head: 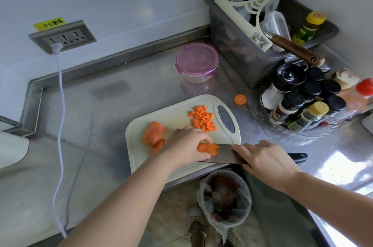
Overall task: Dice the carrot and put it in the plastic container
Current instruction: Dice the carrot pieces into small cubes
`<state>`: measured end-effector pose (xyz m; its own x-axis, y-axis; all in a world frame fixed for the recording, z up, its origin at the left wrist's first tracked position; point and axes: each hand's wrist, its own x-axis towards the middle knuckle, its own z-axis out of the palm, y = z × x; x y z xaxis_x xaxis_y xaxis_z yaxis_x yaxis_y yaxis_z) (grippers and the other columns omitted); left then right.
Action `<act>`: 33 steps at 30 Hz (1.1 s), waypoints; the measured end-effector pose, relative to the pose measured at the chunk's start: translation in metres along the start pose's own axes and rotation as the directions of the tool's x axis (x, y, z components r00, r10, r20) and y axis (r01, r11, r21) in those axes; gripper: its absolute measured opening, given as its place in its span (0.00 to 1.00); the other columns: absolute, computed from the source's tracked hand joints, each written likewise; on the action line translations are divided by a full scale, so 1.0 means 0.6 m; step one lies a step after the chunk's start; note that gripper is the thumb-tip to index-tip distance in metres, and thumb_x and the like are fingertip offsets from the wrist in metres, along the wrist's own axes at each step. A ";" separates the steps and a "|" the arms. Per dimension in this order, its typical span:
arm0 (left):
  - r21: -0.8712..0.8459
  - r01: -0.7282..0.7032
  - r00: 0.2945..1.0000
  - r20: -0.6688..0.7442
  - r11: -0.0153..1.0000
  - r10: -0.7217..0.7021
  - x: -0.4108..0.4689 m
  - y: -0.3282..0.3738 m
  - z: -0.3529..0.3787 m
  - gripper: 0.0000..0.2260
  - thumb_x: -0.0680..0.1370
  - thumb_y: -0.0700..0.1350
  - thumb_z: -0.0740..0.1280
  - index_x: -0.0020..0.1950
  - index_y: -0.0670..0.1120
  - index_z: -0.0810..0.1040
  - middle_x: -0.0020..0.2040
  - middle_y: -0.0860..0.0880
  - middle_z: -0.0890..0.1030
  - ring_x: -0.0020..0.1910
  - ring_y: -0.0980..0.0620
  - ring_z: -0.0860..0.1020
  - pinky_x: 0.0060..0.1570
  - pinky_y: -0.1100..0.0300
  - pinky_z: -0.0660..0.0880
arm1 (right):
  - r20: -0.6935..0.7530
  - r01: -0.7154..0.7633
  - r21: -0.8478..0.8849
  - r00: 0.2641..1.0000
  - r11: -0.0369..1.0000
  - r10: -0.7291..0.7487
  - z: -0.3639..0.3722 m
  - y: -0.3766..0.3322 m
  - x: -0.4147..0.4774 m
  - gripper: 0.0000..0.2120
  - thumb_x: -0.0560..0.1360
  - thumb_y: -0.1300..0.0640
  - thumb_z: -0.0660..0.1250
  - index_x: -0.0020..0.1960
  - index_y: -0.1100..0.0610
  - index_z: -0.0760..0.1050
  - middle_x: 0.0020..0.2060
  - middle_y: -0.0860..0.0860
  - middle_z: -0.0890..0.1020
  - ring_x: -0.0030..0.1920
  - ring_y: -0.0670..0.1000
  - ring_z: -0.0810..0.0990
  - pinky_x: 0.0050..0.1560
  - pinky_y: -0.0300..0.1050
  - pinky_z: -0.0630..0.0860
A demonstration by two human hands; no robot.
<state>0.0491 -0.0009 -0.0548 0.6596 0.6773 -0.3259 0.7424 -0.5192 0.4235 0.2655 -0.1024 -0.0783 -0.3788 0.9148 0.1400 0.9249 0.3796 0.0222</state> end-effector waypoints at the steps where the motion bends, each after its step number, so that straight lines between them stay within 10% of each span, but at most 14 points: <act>1: 0.003 -0.003 1.000 0.003 1.000 0.003 0.003 0.001 0.008 0.16 0.72 0.55 0.71 0.58 0.56 0.78 0.61 0.57 0.77 0.62 0.54 0.71 0.63 0.54 0.67 | 0.006 0.016 -0.004 1.000 1.000 -0.016 0.003 0.002 -0.001 0.23 0.54 0.58 0.82 0.47 0.58 0.81 0.30 0.49 0.79 0.21 0.54 0.73 0.23 0.43 0.73; 22: 0.144 0.093 0.980 -0.188 0.985 -0.065 0.015 -0.002 0.061 0.12 0.77 0.54 0.65 0.59 0.54 0.75 0.61 0.58 0.73 0.61 0.53 0.68 0.59 0.58 0.65 | 0.141 0.046 0.064 0.988 0.997 -0.054 -0.037 0.085 -0.078 0.21 0.55 0.59 0.81 0.47 0.55 0.83 0.29 0.47 0.79 0.21 0.51 0.71 0.23 0.38 0.69; 33: 0.192 0.177 0.953 -0.277 0.965 -0.120 0.000 0.021 0.082 0.10 0.78 0.55 0.61 0.58 0.56 0.73 0.57 0.59 0.76 0.59 0.53 0.70 0.57 0.58 0.64 | 0.242 -0.442 0.393 0.896 0.806 0.373 -0.046 0.037 -0.044 0.13 0.80 0.57 0.60 0.63 0.54 0.74 0.38 0.48 0.78 0.34 0.50 0.75 0.35 0.44 0.71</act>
<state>0.0643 -0.0326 -0.0910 0.5075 0.8522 -0.1271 0.8558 -0.4814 0.1893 0.2971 -0.1219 -0.0544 -0.0025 0.9944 -0.1061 0.9001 -0.0440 -0.4334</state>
